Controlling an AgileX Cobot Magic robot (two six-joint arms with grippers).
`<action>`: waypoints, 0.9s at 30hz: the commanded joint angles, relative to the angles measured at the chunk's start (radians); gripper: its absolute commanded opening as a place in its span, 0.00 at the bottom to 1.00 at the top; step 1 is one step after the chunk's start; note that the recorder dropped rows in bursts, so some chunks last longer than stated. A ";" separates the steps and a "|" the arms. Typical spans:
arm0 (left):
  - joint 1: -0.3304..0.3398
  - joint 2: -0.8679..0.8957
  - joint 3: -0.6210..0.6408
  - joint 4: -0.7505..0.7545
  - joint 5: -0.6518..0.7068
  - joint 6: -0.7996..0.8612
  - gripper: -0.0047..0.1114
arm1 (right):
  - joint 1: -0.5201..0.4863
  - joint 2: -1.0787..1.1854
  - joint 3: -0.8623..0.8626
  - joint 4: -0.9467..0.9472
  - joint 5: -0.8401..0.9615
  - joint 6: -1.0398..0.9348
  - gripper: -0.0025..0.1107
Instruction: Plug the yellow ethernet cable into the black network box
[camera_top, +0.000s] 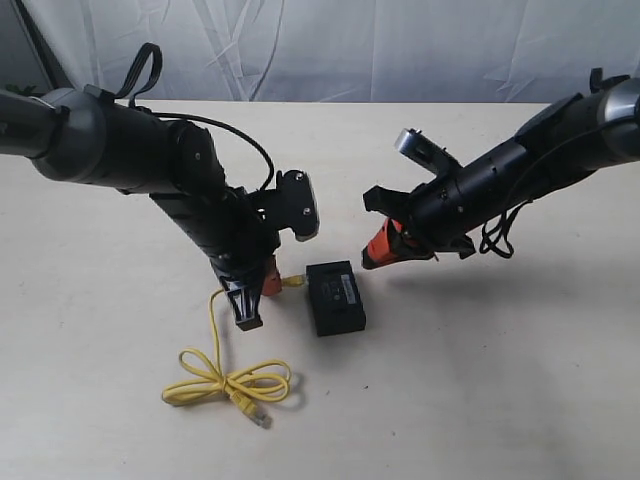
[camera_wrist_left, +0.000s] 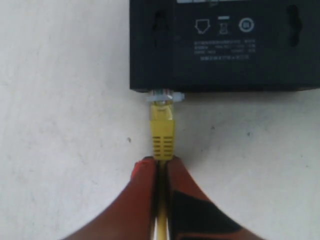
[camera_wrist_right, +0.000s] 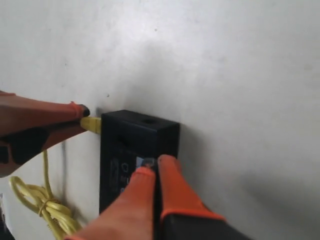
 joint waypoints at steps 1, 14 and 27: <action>0.005 0.000 -0.004 -0.012 -0.010 -0.001 0.04 | -0.016 -0.006 0.000 0.005 0.007 0.007 0.02; 0.005 0.000 -0.004 -0.049 -0.014 -0.001 0.04 | 0.055 -0.001 0.000 0.001 0.007 0.018 0.02; 0.005 0.000 -0.004 -0.021 -0.014 -0.003 0.04 | 0.066 -0.001 0.000 0.001 0.007 0.018 0.02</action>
